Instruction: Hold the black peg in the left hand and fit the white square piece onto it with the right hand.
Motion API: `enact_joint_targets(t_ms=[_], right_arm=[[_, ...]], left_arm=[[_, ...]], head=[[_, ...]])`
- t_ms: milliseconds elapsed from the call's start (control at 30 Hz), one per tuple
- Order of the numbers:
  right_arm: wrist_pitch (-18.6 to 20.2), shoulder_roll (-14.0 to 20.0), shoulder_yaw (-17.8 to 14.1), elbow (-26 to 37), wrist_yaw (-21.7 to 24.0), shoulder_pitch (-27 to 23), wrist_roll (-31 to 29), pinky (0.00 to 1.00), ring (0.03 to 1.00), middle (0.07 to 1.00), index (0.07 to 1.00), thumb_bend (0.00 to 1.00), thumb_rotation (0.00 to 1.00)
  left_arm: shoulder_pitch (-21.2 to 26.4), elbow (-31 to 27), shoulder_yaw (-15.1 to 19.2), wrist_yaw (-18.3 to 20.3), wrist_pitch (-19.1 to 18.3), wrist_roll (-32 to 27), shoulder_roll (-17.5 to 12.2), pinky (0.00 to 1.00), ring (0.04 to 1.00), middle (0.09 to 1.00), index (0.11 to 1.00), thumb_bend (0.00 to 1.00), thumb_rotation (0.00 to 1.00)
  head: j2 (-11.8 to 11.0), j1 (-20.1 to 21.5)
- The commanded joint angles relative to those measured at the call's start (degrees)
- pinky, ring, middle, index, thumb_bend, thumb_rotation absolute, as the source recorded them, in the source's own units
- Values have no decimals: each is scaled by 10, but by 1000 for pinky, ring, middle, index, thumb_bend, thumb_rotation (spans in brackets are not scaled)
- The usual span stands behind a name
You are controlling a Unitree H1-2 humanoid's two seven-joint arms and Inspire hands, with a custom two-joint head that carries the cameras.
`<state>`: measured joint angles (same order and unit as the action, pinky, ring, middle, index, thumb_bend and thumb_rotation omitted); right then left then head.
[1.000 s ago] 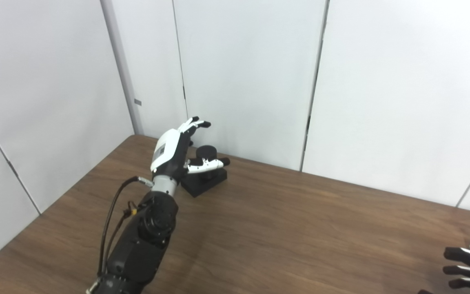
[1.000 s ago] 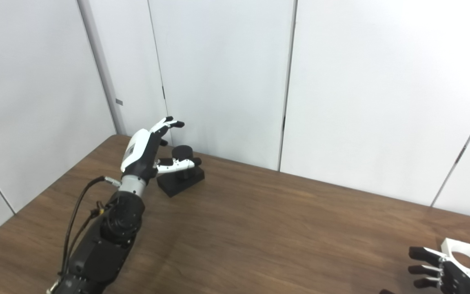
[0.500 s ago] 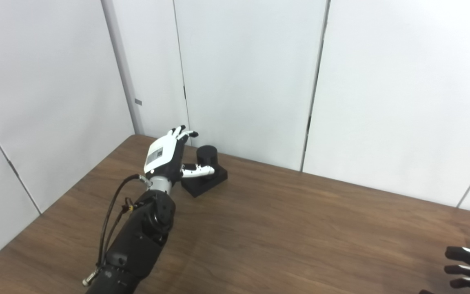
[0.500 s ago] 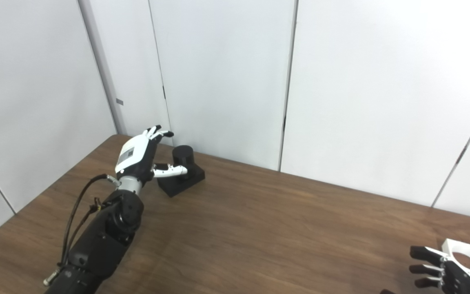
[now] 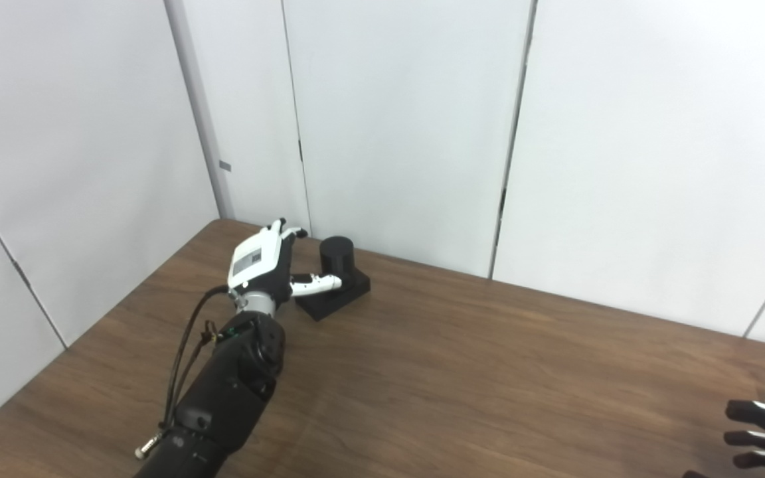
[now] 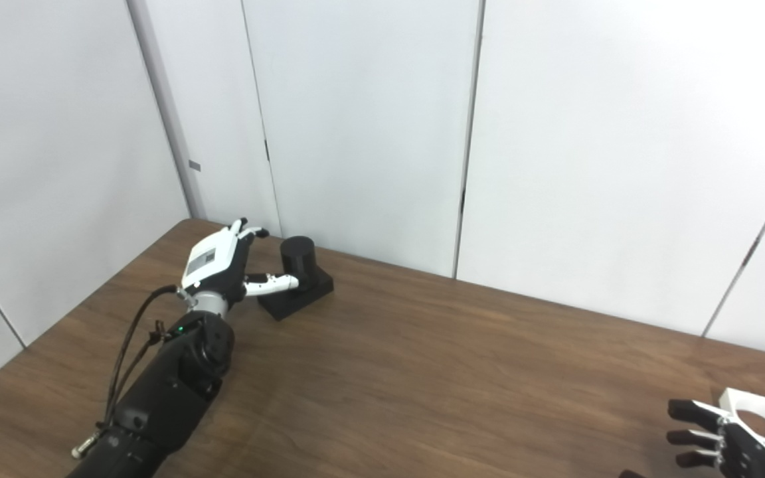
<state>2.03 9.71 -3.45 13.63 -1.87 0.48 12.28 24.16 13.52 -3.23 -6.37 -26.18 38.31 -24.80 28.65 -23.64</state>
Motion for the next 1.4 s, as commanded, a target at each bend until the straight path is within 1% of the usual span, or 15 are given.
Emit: enact_joint_targets(t_ms=[0,67,167,300,400,500,667,767,967,1200,1367], right_arm=[[-7,3,-5,20,-1,-13,-3,480,599,692,658,557,0],[-2,3,-5,24,0,-13,-3,480,600,695,661,554,0],[-5,3,-4,25,0,-12,-1,479,601,695,659,552,0],[0,2,-4,29,-1,-11,2,480,603,695,656,552,0],[7,1,-3,35,0,-11,4,481,601,692,654,549,0],[11,0,-3,39,1,-11,2,479,598,691,657,546,0],[19,0,-1,45,2,-12,3,481,599,695,660,549,0],[21,-1,-1,47,1,-12,4,487,604,698,660,553,0],[29,-3,0,54,1,-13,7,488,603,701,662,552,0],[34,-4,2,62,2,-12,11,486,603,698,659,548,0],[34,-4,4,67,4,-10,13,495,610,704,661,545,0]], left_arm=[[25,-3,0,-9,0,12,-17,989,1000,1000,839,1000,598],[24,5,-3,-12,0,11,-17,984,1000,1000,840,1000,601],[24,12,-7,-7,-4,13,-17,966,1000,1000,840,1000,603],[23,19,-12,-2,-3,9,-16,967,1000,1000,830,1000,590],[24,23,-12,-1,-3,5,-14,992,1000,1000,821,1000,569],[26,30,-15,-2,-2,5,-12,982,1000,1000,814,1000,557],[31,42,-21,3,-2,5,-13,981,1000,1000,809,1000,569],[35,55,-23,-1,-2,2,-11,977,1000,1000,806,1000,566],[42,84,-20,-9,-1,-6,-7,982,1000,1000,800,1000,527],[51,120,-17,-11,-3,-14,-9,1000,1000,1000,812,1000,531],[57,157,-15,-34,17,-25,-5,1000,1000,1000,802,1000,511]], head=[[1,1],[2,1],[3,2],[4,4],[5,5],[6,6],[6,8],[6,9],[7,11],[8,14],[10,14]])
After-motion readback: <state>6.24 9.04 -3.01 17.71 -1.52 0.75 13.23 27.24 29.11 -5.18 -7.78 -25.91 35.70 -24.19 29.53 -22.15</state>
